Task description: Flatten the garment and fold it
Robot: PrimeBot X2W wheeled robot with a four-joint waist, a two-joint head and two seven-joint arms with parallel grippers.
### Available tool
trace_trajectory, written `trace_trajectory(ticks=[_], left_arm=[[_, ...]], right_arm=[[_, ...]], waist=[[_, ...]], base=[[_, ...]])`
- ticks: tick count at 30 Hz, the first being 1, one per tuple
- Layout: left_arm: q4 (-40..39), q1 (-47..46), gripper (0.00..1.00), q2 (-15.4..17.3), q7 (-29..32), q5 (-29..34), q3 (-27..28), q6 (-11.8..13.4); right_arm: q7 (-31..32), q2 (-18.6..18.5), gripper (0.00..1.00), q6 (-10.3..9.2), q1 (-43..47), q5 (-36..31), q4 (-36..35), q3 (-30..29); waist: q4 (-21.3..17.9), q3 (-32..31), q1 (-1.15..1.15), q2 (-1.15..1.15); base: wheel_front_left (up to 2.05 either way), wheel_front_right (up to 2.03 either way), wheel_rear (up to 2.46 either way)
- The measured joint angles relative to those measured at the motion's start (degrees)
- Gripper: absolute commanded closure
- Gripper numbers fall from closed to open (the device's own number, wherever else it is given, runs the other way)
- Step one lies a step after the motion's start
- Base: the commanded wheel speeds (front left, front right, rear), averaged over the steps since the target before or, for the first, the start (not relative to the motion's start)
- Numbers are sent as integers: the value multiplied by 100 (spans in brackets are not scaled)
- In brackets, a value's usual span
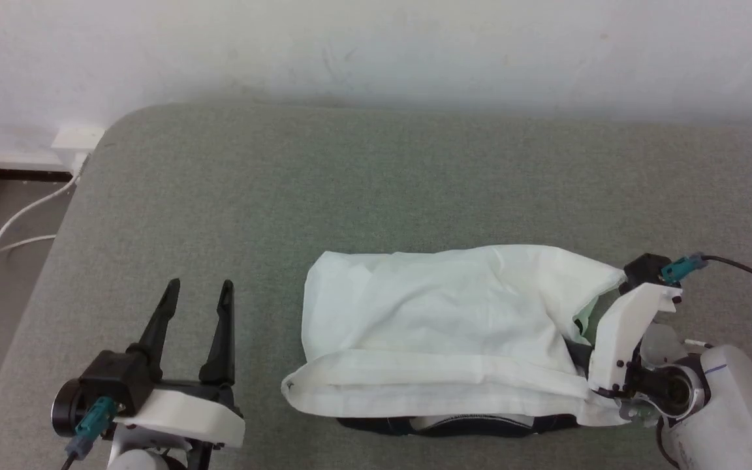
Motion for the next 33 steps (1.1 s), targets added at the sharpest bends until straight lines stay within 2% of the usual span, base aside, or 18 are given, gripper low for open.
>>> trace_trajectory(ticks=[5, 9, 15, 18, 22, 28, 33], left_arm=[[46, 27, 0, -8, 0, 4, -7, 1], [44, 83, 0, -15, 0, 4, -9, 20], [30, 188, 0, -30, 0, 3, -20, 71], [30, 188, 0, -38, 0, 2, -35, 77], [32, 188, 0, -42, 0, 2, -52, 87], [62, 165, 0, -62, 0, -9, -121, 99], [113, 106, 0, -68, 2, -22, -210, 49]], right_arm=[[-535, -244, 100, 4, 149, -71, -175, 82], [-739, -520, 100, 5, 328, -84, -482, -104], [-725, -768, 100, 5, 747, -283, -829, -868], [-625, -933, 100, 5, 991, -602, -955, -1301], [-460, -926, 100, -1, 1113, -922, -1215, -1550], [-98, -623, 100, -1, 932, -1125, -1716, -1073], [160, -391, 100, -1, 606, -1191, -2029, -199]], waist=[[-62, -160, 0, 0], [-164, -241, 0, 0], [-364, -302, -1, 0], [-436, -302, -1, 0], [-503, -288, 0, 0], [-524, -260, 0, 0], [-425, -259, 0, 0]], base=[[0, 0, 0], [0, 0, 0], [0, 0, 0], [0, 0, 0], [0, 0, 0], [0, 0, 0], [0, 0, 0]])
